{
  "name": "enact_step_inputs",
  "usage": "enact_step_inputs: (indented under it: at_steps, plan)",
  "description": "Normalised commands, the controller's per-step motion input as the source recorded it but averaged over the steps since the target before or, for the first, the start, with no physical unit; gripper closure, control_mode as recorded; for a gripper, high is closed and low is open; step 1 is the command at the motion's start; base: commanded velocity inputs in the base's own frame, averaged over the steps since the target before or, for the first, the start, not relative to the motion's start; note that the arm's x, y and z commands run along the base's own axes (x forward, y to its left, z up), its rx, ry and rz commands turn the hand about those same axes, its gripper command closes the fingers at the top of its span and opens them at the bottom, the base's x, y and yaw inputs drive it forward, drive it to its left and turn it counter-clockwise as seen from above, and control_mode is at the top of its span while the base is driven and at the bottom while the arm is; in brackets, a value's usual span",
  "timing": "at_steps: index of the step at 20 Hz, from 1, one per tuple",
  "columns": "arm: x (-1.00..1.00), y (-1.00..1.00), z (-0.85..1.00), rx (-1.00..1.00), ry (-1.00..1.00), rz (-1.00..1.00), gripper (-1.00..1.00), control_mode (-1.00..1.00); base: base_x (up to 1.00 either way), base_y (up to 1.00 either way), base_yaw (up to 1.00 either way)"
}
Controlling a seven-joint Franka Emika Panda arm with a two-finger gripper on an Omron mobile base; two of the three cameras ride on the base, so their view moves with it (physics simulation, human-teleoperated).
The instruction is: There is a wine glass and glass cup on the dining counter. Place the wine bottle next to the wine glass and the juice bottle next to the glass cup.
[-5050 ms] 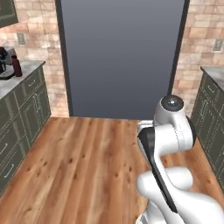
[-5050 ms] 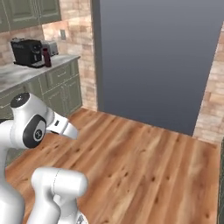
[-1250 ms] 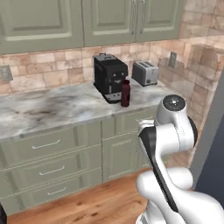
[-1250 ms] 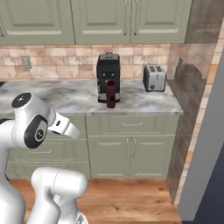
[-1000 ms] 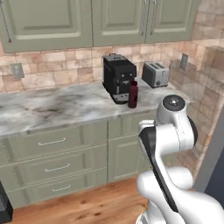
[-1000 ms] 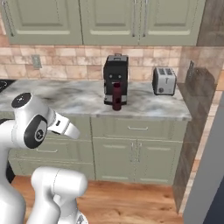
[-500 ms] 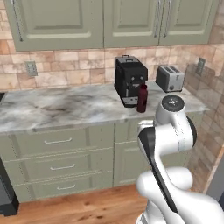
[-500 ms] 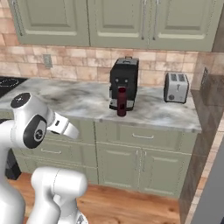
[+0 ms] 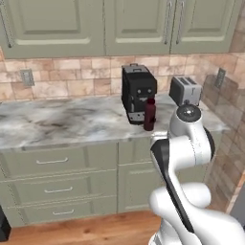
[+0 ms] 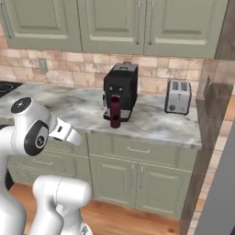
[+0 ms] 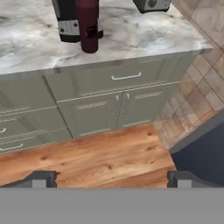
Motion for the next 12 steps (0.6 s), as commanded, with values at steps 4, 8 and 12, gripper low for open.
enact_step_inputs:
  at_steps: [4, 8, 12]
  plan:
    - [0.0, 0.0, 0.0, 0.0, 0.0, 0.0, -1.0, 1.0, 0.63, -0.36, 0.1]
    - [0.0, 0.0, 0.0, 0.0, 0.0, 0.0, -1.0, 1.0, 0.64, -0.33, 0.12]
    - [0.0, 0.0, 0.0, 0.0, 0.0, 0.0, -1.0, 1.0, 0.62, -0.29, 0.14]
